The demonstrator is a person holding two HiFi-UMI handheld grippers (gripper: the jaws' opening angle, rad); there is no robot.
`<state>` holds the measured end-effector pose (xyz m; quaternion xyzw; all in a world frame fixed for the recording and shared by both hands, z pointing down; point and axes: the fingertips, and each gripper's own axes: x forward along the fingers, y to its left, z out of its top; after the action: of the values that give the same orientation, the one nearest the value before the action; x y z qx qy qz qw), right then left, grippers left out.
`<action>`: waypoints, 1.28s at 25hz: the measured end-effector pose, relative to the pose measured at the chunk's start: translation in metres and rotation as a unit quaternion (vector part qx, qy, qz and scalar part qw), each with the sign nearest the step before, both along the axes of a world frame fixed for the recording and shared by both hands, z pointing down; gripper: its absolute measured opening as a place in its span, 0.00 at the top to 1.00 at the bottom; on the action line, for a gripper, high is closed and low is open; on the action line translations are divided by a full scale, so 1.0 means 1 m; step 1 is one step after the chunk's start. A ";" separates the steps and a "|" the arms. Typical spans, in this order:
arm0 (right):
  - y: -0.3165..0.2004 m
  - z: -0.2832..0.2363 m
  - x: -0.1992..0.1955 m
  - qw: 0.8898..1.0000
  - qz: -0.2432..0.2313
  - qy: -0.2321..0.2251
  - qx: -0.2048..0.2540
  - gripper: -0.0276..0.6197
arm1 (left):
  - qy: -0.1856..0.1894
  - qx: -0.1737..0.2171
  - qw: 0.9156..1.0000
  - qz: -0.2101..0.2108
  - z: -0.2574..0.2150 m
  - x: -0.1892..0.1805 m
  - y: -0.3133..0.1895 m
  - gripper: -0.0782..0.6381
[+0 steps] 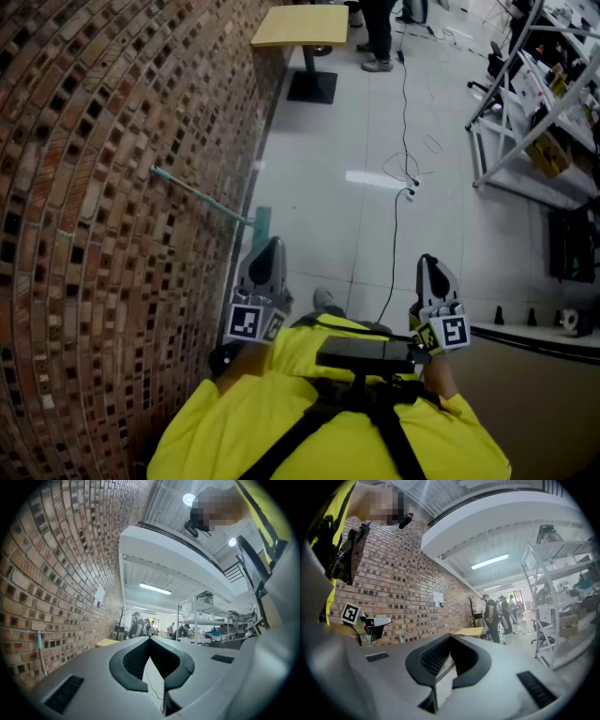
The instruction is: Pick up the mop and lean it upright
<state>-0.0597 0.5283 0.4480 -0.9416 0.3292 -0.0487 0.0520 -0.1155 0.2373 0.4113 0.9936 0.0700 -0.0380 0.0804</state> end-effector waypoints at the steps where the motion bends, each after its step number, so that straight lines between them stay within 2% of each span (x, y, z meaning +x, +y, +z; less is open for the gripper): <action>1: -0.014 -0.001 0.013 1.000 0.002 -0.005 0.008 0.94 | -0.002 0.002 1.000 -0.010 0.001 0.012 -0.016 0.89; 2: -0.030 -0.003 0.025 1.000 0.001 -0.009 0.016 0.91 | -0.004 0.003 1.000 -0.020 0.002 0.023 -0.032 0.89; 3: -0.046 -0.005 0.036 1.000 -0.006 -0.010 0.021 0.88 | -0.006 0.003 1.000 -0.028 0.002 0.033 -0.047 0.84; 4: -0.064 -0.008 0.046 1.000 -0.020 -0.008 0.021 0.88 | -0.009 0.000 0.999 -0.036 0.002 0.039 -0.060 0.79; 5: -0.083 -0.009 0.056 0.999 -0.041 -0.006 0.016 0.90 | -0.011 -0.003 0.999 -0.042 0.003 0.042 -0.072 0.78; 6: -0.101 -0.007 0.066 0.998 -0.065 -0.005 0.008 0.95 | -0.014 -0.004 0.999 -0.049 0.004 0.043 -0.083 0.89; 10: -0.183 0.004 0.111 0.989 -0.144 -0.023 -0.004 0.94 | -0.024 0.001 0.993 -0.114 0.013 0.045 -0.146 0.89; 11: -0.208 0.005 0.121 0.985 -0.169 -0.030 -0.001 0.88 | -0.029 -0.003 0.990 -0.136 0.017 0.044 -0.164 0.87; 12: -0.236 0.006 0.131 0.979 -0.200 -0.034 -0.001 0.85 | -0.037 -0.009 0.986 -0.161 0.021 0.043 -0.182 0.80; 13: -0.265 0.006 0.141 0.972 -0.234 -0.036 -0.004 0.86 | -0.044 -0.013 0.981 -0.188 0.025 0.042 -0.199 0.79; 14: -0.294 0.007 0.150 0.963 -0.267 -0.037 -0.009 0.95 | -0.051 -0.016 0.975 -0.214 0.030 0.041 -0.215 0.87; 16: -0.354 0.011 0.169 0.944 -0.329 -0.032 -0.018 0.95 | -0.057 -0.018 0.964 -0.260 0.037 0.041 -0.245 0.88; 19: -0.439 0.016 0.191 0.914 -0.403 -0.046 -0.012 0.88 | -0.055 -0.021 0.941 -0.333 0.041 0.043 -0.292 0.89; 21: -0.491 0.017 0.200 0.889 -0.454 -0.052 -0.020 0.88 | -0.046 -0.031 0.920 -0.389 0.035 0.041 -0.320 0.89; 23: -0.543 0.015 0.206 0.862 -0.504 -0.041 -0.030 0.94 | -0.040 -0.033 0.899 -0.436 0.029 0.040 -0.343 0.89; 26: -0.608 0.022 0.204 0.818 -0.573 -0.033 -0.036 0.95 | -0.064 -0.026 0.866 -0.494 0.032 0.034 -0.366 0.89; 28: -0.644 0.032 0.198 0.794 -0.606 -0.026 -0.045 0.95 | -0.072 -0.027 0.845 -0.529 0.039 0.025 -0.373 0.89; 29: -0.663 0.039 0.194 0.785 -0.617 -0.025 -0.050 0.94 | -0.074 -0.029 0.835 -0.545 0.043 0.021 -0.375 0.89; 30: -0.682 0.046 0.189 0.779 -0.625 -0.027 -0.053 0.89 | -0.077 -0.031 0.825 -0.559 0.046 0.017 -0.376 0.89; 31: -0.700 0.055 0.183 0.775 -0.629 -0.029 -0.056 0.82 | -0.078 -0.032 0.816 -0.572 0.048 0.013 -0.377 0.89; 32: -0.718 0.065 0.178 0.773 -0.631 -0.028 -0.060 0.81 | -0.077 -0.033 0.808 -0.584 0.048 0.009 -0.377 0.89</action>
<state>0.1182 -0.1901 0.5131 -0.5215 0.8443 -0.1171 -0.0379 -0.1062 -0.1400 0.4597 0.8436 -0.5309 -0.0030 0.0808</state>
